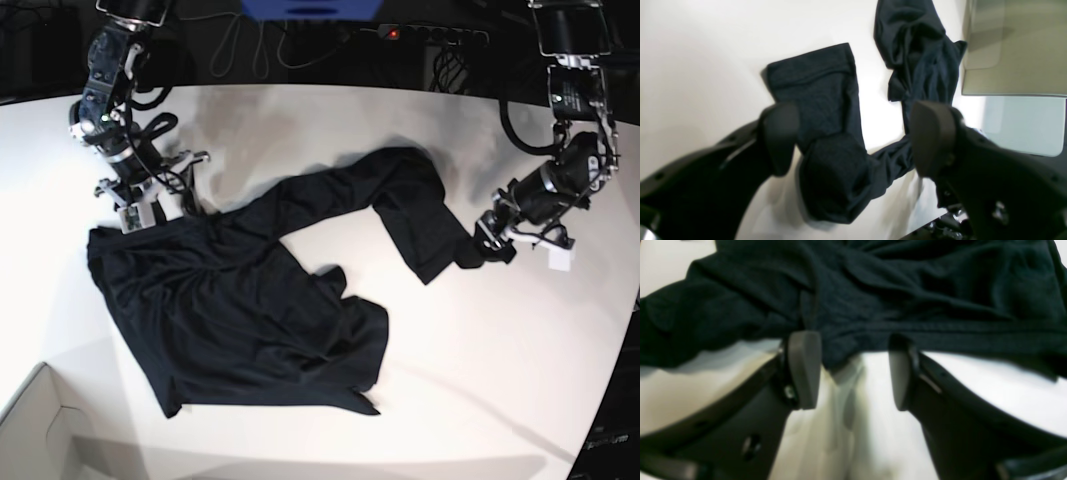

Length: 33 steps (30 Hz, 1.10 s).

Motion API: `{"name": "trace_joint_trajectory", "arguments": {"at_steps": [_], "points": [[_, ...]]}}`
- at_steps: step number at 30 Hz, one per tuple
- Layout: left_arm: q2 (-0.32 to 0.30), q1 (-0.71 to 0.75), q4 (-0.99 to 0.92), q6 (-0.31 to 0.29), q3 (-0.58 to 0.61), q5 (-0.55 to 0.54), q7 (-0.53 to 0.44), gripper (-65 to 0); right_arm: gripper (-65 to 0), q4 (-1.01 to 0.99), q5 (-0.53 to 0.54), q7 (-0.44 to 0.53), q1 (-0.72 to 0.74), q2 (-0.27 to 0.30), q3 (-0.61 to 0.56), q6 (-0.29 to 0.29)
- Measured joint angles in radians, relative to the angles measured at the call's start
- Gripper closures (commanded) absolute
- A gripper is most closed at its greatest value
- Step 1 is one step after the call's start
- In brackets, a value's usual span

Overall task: Layout the t-shirt on the table in an organized manner, then fold the t-shirt properly
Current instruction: 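Move the left gripper to the sleeve lying across the shirt body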

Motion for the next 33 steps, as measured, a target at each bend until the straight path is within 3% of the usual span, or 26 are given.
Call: {"name": "trace_joint_trajectory", "arguments": {"at_steps": [11, 21, 26, 33], "points": [[0.006, -0.055, -0.084, 0.000, 0.006, 0.001, 0.000, -50.8, -34.8, -0.005, 0.000, -0.003, -0.002, 0.000, -0.070, 0.000], [0.006, -0.083, -0.091, -0.001, 0.006, 0.000, -0.003, -50.8, -17.2, -0.076, -0.002, 0.001, 0.045, 0.004, -0.070, 0.000], [0.008, -0.098, -0.118, -0.001, 0.006, 0.000, -0.060, -50.8, -0.6, -0.080, -0.003, -0.003, 0.038, 0.030, -0.067, 0.000], [0.009, -0.115, -0.175, 0.000, 0.006, 0.004, -0.071, -50.5, 0.0, -0.005, 0.000, -0.004, -0.018, 0.061, 0.056, 0.002]]}}
